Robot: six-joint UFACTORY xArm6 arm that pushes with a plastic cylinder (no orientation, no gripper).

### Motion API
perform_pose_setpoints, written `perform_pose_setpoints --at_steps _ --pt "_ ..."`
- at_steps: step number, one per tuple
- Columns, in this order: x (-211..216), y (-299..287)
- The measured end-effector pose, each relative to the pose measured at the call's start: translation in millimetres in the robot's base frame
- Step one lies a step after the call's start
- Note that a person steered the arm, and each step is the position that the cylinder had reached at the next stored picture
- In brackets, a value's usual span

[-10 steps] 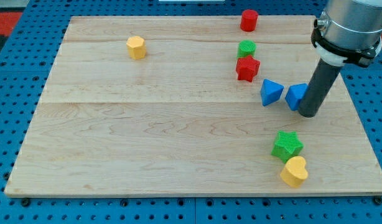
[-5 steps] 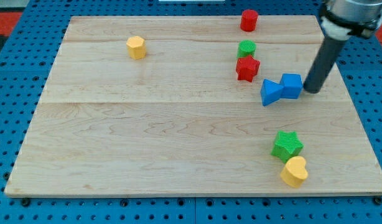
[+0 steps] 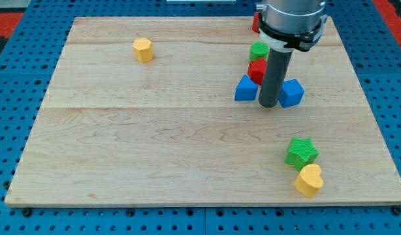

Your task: Move the blue blocks towards the center left

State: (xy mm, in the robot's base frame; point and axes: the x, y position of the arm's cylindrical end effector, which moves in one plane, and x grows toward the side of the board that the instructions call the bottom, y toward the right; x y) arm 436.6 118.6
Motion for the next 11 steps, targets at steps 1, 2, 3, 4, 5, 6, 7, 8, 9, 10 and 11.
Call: perform_pose_setpoints --at_steps 1,2,3,4,5,6,7,8,9,10,11 --pt "15.6 0.2" --pt "17.7 69.5" --pt "2.2 122.5" --pt "-22.1 83.0" --pt "-26.6 16.9" --pt "-26.6 -14.0" --pt "-26.7 -42.0" --pt "-25.9 -52.2" --pt "-25.0 -24.4" --pt "-26.9 -96.1" --pt "-34.2 -147.0"
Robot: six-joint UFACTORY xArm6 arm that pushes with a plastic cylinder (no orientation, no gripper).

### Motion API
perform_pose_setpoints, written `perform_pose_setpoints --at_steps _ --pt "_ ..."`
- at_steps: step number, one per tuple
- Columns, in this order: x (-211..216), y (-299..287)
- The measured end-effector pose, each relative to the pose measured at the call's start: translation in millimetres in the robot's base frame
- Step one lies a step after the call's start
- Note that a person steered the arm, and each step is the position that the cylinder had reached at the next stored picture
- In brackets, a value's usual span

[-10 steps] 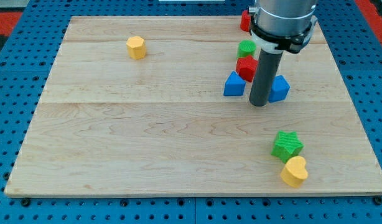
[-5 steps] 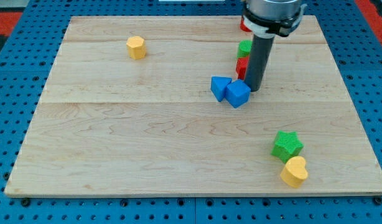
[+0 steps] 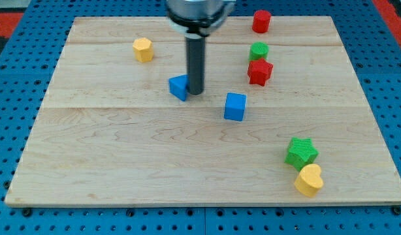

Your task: Move the blue blocks towards the center left

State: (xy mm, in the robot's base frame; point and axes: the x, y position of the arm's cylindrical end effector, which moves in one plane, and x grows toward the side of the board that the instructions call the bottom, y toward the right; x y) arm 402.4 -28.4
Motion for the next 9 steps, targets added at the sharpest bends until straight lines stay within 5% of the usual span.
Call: perform_pose_setpoints --at_steps 3,4,5,6,8,9 --pt "-8.2 -52.5" --pt "-12.0 -21.8" --pt "-5.9 105.7" --pt "36.5 142.9" --pt "45.6 -30.3" --pt "45.7 -61.2"
